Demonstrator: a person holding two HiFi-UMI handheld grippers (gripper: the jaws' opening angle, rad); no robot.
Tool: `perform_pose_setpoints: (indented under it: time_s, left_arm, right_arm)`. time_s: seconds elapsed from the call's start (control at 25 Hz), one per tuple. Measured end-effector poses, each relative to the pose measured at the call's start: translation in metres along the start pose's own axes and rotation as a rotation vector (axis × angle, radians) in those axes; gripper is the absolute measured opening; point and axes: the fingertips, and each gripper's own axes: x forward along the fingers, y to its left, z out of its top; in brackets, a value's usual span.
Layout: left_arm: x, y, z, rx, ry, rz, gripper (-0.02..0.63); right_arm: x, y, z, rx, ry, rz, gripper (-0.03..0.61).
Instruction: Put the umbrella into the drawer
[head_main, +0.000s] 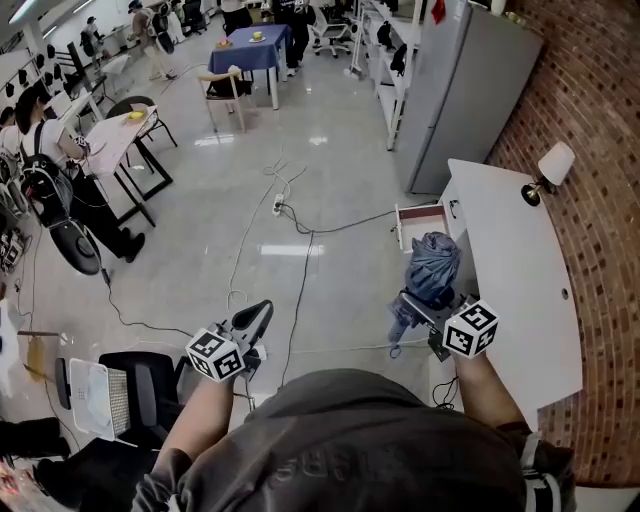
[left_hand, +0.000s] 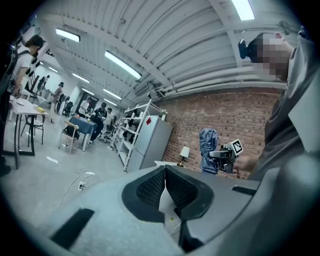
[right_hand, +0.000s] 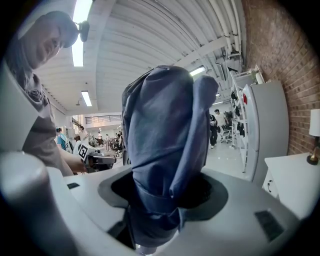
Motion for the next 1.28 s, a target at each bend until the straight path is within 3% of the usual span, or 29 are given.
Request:
perform_pose_setpoints:
  time_s: [0.16,0.44,0.68,1.0,1.28]
  left_arm:
    - [0.016,-0.018,0.003,0.005,-0.016,-0.018,0.006]
    - [0.081,-0.08,-0.005,0.002,-0.028,-0.039,0.006]
    - [0.104,-0.094,-0.011,0.007,-0.009,-0.041,0.006]
    - [0.132,-0.055,-0.005,0.001,0.017,-0.047,0.006]
    - [0.189,0.036,0.012,-0.023,0.009,-0.105,0.006]
  right_arm:
    - [-0.013,0.0,0.007,-0.026,0.005,0.013,0.261]
    - [-0.063,-0.043,0.012,-0.063,0.018,0.043,0.261]
    - [-0.075,-0.064,0.007,-0.057,0.005,0.055,0.261]
    - [-0.041,-0.089,0.008,-0.037,0.006,0.06,0.262]
    - [0.042,-0.129,0.025,-0.037,0.022,0.032,0.261]
